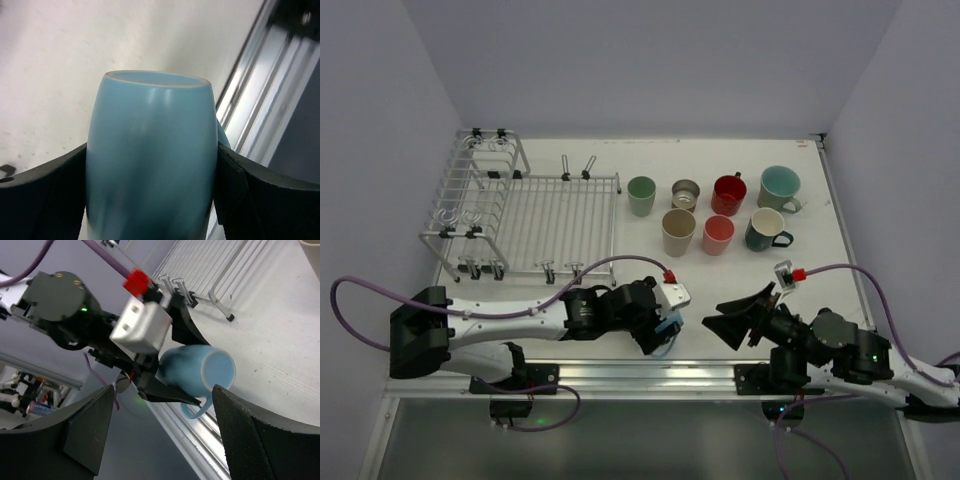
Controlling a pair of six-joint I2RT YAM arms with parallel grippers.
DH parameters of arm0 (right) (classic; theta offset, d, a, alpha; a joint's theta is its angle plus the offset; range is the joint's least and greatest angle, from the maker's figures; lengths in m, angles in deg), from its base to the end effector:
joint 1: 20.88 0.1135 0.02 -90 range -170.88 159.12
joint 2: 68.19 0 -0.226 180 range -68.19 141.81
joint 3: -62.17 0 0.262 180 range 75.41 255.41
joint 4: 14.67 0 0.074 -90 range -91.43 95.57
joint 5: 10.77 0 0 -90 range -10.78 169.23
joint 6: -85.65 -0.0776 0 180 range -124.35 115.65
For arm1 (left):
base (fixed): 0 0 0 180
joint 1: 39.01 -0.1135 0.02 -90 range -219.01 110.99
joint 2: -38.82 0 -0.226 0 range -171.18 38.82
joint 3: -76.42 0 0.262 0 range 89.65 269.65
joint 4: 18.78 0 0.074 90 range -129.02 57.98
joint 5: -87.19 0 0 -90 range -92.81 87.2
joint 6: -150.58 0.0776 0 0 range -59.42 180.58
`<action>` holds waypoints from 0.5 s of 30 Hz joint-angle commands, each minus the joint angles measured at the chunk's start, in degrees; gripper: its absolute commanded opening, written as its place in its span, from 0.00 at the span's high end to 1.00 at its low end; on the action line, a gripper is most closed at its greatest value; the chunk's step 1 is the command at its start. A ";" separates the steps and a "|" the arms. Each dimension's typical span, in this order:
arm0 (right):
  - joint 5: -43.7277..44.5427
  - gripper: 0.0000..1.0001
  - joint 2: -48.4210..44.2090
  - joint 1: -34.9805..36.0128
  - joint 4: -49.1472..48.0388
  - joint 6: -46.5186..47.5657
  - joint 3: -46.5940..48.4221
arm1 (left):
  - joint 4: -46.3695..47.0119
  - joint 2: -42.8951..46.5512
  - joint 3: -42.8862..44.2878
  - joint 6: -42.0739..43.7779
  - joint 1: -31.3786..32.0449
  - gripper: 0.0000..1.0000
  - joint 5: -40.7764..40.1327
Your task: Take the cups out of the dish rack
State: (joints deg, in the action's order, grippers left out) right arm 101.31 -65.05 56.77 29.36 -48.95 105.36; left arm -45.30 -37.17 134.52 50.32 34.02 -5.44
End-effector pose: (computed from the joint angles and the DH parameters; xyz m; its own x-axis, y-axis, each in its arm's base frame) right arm 0.0585 0.1310 0.2843 -0.5899 0.3481 -0.7286 -0.5770 0.4496 0.6819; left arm 0.0976 -0.3078 0.1463 -0.3695 0.6011 -0.7086 0.8944 0.4370 -0.0956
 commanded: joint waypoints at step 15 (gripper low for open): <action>3.57 0.12 14.17 0.31 -16.28 5.21 -1.13 | 44.64 19.82 -12.07 -14.61 -2.55 0.96 -20.39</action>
State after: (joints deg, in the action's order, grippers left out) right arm 103.85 -53.23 56.83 18.80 -48.14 100.82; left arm -14.50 -19.81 124.57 38.47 31.70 -22.18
